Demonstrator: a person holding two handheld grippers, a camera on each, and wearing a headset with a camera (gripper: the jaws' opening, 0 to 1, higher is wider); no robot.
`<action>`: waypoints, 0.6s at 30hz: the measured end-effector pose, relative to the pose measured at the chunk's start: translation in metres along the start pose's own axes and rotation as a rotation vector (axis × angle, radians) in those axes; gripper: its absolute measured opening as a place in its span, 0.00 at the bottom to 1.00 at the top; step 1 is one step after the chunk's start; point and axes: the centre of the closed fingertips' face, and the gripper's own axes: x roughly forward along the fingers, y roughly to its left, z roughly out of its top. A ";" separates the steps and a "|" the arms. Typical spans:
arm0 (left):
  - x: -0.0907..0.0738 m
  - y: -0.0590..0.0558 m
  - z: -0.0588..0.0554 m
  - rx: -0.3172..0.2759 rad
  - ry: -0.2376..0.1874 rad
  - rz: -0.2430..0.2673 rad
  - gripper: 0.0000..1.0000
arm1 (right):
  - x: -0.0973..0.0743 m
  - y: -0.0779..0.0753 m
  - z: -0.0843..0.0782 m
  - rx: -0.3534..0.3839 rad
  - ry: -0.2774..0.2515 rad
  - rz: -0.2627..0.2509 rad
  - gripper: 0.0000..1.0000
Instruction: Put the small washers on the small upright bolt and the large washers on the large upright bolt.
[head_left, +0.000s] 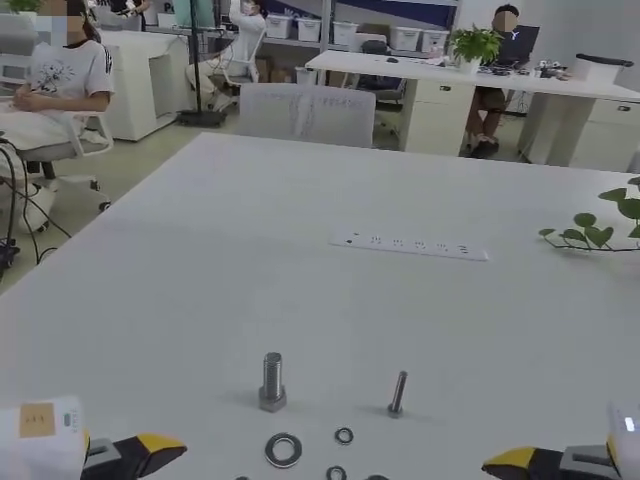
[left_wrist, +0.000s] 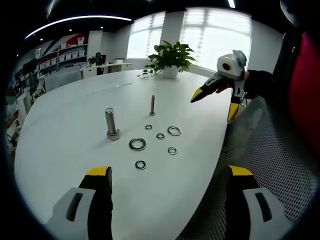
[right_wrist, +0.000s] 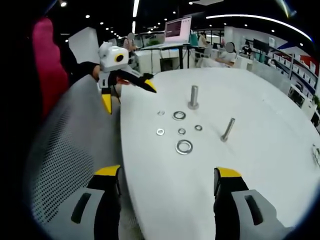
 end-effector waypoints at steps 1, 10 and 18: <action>0.000 0.000 0.000 0.000 0.000 -0.001 0.95 | 0.000 0.000 0.001 -0.005 0.002 -0.001 0.75; 0.000 -0.001 -0.001 0.004 0.004 -0.001 0.94 | 0.003 -0.002 0.013 -0.055 0.036 0.009 0.67; -0.001 -0.001 -0.001 0.009 0.004 0.001 0.94 | 0.012 -0.001 0.024 -0.115 0.081 0.024 0.62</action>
